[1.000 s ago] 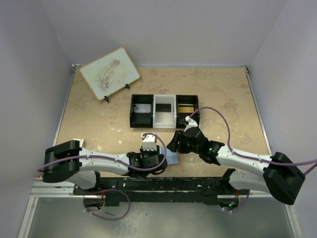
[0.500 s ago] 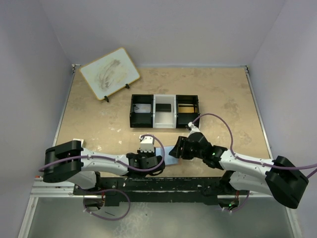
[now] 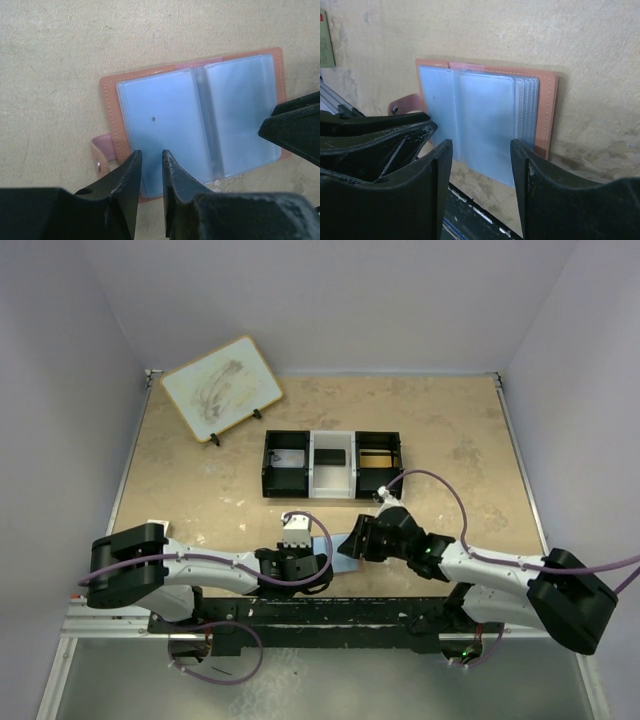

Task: Take the credit cards out of the card holder

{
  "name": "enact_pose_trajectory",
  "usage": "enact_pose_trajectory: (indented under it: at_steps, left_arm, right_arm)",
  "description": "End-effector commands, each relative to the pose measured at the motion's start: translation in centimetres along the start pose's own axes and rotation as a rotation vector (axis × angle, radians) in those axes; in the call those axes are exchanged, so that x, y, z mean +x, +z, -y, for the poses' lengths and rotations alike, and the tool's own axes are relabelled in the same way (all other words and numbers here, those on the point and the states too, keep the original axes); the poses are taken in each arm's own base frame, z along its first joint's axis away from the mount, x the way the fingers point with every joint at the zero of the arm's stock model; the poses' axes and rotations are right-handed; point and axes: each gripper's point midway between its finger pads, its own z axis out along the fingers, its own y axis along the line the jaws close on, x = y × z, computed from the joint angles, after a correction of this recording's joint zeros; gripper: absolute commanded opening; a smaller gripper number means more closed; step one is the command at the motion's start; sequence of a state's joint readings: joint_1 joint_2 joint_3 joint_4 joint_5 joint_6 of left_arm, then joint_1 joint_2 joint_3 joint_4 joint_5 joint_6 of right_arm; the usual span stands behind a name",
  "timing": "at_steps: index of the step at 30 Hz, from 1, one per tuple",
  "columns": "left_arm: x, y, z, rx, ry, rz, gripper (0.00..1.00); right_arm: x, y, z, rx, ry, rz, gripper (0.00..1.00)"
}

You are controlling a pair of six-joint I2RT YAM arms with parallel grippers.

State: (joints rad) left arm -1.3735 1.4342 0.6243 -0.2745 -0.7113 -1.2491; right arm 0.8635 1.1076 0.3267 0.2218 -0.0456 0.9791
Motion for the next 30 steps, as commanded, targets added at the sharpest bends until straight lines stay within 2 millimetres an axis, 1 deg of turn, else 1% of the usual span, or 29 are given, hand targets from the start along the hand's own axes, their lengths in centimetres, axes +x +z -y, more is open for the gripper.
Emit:
enact_pose_trajectory:
  at_steps: [1,3,5,8,10,13,15,20,25,27,28,30]
  left_arm:
    - [-0.7,-0.1,0.4,0.011,-0.04,0.02,0.2]
    - [-0.7,-0.1,0.3,0.011,-0.04,0.02,0.2]
    - [-0.6,0.0,0.3,0.009,-0.039,0.021,0.2]
    - [-0.4,0.2,0.2,0.002,-0.033,0.018,0.19]
    - [-0.3,0.4,0.3,0.002,-0.033,0.017,0.18]
    - [-0.1,0.5,0.4,0.004,-0.037,0.016,0.18]
    - [-0.1,0.5,0.4,0.007,-0.04,0.016,0.18]
    - [-0.4,0.3,0.3,0.004,-0.049,0.026,0.17]
    - [-1.1,-0.2,-0.4,0.006,-0.092,0.053,0.17]
    - [-1.4,-0.5,-0.8,0.015,-0.114,0.064,0.18]
    - [-1.6,-0.7,-1.0,0.017,-0.122,0.07,0.18]
    - [-1.8,-0.9,-1.4,0.02,-0.139,0.08,0.18]
  right_arm:
    - [0.8,0.6,0.8,0.025,0.025,-0.028,0.53]
    - [0.9,0.8,0.8,0.023,0.023,-0.034,0.53]
    - [1.0,0.9,0.2,-0.009,0.015,-0.041,0.51]
    - [0.5,0.8,-1.8,-0.103,-0.016,-0.035,0.5]
    - [0.6,0.7,-3.2,-0.176,-0.016,-0.052,0.49]
    - [0.3,0.8,-4.6,-0.236,-0.008,-0.047,0.49]
    - [0.1,1.0,-5.2,-0.262,-0.004,-0.045,0.49]
    - [0.3,2.4,-6.1,-0.28,-0.007,-0.086,0.48]
    - [-0.5,3.2,-7.2,-0.291,-0.031,-0.082,0.48]
    - [-1.0,3.3,-7.9,-0.308,-0.05,-0.076,0.48]
    - [-1.3,3.3,-8.4,-0.324,-0.066,-0.068,0.49]
    - [-1.4,3.3,-9.4,-0.364,-0.105,-0.081,0.52]
